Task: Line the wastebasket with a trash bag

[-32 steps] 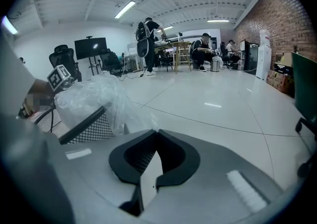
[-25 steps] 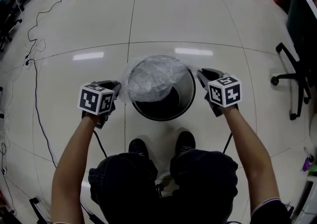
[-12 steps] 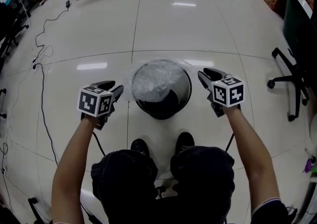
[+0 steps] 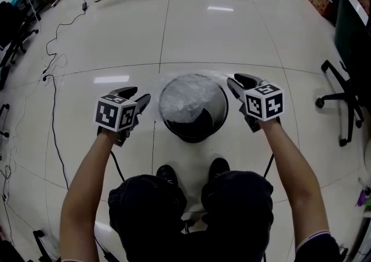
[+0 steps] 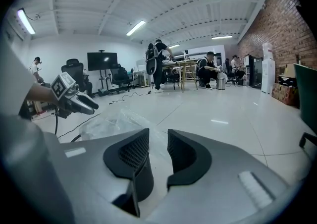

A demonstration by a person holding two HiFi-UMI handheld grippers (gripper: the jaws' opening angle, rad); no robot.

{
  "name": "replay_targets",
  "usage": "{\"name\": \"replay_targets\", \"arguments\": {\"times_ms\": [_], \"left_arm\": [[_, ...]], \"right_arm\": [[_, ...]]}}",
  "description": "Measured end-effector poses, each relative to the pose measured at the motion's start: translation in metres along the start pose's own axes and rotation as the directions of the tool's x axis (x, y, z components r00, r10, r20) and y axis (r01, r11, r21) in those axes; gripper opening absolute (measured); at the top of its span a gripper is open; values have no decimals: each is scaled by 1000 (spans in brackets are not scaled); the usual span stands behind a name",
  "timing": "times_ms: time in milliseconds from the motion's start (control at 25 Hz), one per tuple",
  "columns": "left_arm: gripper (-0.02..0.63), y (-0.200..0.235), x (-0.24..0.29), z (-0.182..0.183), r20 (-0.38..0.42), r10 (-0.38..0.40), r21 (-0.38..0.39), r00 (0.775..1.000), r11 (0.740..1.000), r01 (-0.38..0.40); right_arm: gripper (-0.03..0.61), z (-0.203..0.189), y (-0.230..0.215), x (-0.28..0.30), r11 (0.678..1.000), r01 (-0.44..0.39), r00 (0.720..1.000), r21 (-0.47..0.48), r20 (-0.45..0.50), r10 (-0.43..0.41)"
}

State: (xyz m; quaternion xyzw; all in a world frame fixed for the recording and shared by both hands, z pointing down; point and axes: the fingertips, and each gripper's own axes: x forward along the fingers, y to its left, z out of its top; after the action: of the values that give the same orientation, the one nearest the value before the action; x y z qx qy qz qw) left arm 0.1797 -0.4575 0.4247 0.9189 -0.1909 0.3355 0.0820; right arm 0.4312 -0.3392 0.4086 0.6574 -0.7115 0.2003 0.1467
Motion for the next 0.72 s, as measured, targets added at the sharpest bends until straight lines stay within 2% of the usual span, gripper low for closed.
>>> {"name": "replay_targets", "arguments": {"times_ms": [160,280,400,600,640,720], "left_arm": [[206,-4,16,30,39,-31,35,999,999,30],[234,-9,31,45,36,-69,78,997,995,66],[241,-10,47,47,2,-91,110,996,990,90],[226,-9,65,40,-39,-107,114,994,987,111],[213,-9,65,39,-37,-105,115,994,987,109],[86,-11,61,40,-17,-106,123,994,987,107]], "right_arm": [[143,14,7,15,999,-44,999,-21,-3,44],[187,21,15,27,995,-93,996,-34,-16,92],[189,19,21,38,991,-127,991,-48,-47,125],[189,8,28,53,986,-152,983,-73,-116,143],[171,5,28,54,985,-153,981,-82,-131,141],[53,2,28,54,984,-150,980,-100,-144,135]]}}
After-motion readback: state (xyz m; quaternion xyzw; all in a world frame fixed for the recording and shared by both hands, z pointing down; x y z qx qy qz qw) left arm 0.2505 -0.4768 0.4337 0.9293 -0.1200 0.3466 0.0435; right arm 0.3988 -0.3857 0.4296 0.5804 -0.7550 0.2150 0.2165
